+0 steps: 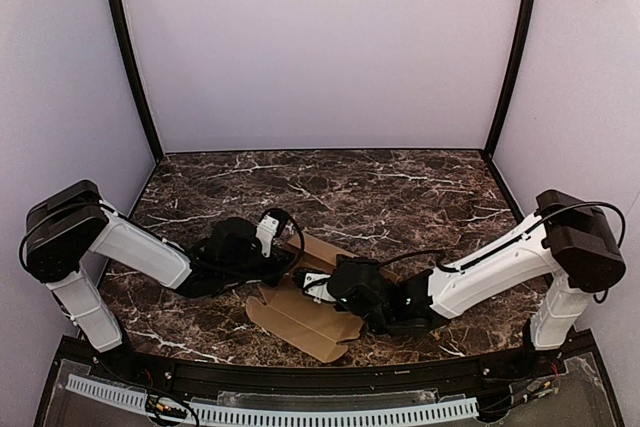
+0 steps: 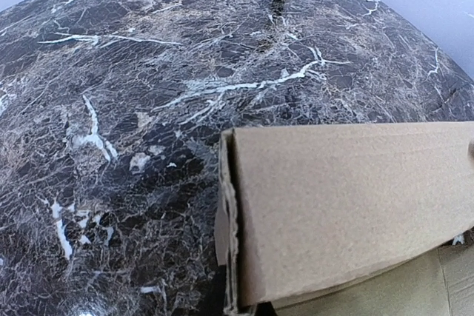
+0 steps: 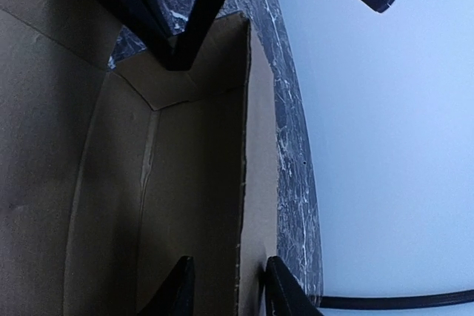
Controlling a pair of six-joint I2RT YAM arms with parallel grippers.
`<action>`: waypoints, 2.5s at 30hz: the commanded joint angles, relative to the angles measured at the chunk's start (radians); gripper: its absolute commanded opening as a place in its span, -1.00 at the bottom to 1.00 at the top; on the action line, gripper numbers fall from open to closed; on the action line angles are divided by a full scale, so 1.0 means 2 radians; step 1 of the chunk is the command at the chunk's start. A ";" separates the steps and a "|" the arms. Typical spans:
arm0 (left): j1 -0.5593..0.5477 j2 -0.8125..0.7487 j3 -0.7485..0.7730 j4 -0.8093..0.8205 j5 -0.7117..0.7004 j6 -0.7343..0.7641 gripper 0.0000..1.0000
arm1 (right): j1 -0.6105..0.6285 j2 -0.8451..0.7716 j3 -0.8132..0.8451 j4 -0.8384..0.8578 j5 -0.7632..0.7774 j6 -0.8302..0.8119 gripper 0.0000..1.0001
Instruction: Fold the paper box
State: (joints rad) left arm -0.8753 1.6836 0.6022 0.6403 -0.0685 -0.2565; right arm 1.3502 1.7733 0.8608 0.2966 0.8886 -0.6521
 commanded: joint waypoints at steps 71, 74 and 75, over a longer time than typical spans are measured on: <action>-0.019 0.115 0.080 0.062 0.188 0.131 -0.92 | -0.179 -0.057 -0.017 0.015 -0.465 0.480 -1.00; -0.021 0.118 0.087 0.054 0.189 0.131 -0.84 | -0.175 -0.049 -0.018 0.008 -0.460 0.482 -1.00; -0.020 0.120 0.089 0.053 0.189 0.131 -0.81 | -0.173 -0.047 -0.018 0.008 -0.458 0.482 -1.00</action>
State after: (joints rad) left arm -0.9077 1.9018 0.7696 0.7624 0.3069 0.0147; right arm 0.9871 1.6444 0.8326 0.3096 -0.0357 0.2974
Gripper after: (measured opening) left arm 0.074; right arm 0.004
